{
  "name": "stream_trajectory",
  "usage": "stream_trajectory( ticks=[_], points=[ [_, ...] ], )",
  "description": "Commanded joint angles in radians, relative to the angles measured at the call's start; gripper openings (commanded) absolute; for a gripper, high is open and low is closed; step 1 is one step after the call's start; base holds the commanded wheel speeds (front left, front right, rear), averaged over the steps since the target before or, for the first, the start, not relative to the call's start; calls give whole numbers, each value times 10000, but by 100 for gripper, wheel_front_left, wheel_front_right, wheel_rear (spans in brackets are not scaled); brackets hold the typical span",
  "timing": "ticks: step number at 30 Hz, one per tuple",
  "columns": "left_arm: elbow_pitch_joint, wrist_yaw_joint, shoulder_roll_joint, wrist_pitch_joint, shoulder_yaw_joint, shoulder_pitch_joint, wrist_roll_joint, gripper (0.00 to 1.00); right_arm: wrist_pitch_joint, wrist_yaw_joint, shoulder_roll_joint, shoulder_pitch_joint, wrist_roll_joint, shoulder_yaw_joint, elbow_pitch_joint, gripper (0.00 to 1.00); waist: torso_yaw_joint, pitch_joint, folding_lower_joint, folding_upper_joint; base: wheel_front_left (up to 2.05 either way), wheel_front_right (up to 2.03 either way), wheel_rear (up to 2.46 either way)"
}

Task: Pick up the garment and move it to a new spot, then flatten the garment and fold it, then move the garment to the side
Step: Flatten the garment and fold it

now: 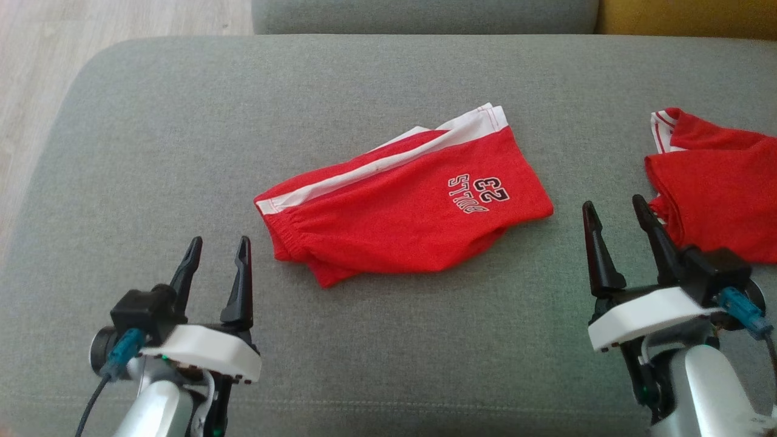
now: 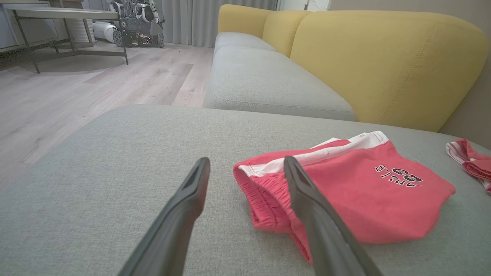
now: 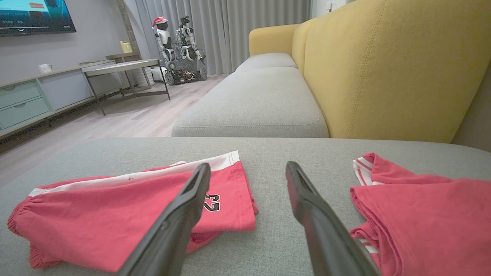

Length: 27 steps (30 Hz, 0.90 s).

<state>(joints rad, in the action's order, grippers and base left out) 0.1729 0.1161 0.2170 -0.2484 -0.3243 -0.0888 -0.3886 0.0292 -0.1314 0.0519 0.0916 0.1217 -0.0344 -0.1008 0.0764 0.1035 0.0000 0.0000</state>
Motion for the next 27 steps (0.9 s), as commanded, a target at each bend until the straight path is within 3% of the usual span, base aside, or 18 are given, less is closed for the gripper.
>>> stream_trajectory(
  ticks=[1, 16, 27],
  points=[
    [-242, 52, 233, -44, 317, -506, 53, 100, -55, 7, -10, 152, -46, -198, 413, 100, 9, -3, 0, 0, 0, 0, 0],
    [-267, 52, 216, -31, 162, -858, 42, 100, -374, 7, -15, 556, -25, 37, -12, 100, 413, 284, 0, 0, 0, 0, 0],
    [-107, -289, -133, -102, -49, -1763, 132, 100, -808, 7, 89, 3022, -684, 537, -3142, 100, 1354, 1406, 0, 0, 0, 0, 0]
  ],
)
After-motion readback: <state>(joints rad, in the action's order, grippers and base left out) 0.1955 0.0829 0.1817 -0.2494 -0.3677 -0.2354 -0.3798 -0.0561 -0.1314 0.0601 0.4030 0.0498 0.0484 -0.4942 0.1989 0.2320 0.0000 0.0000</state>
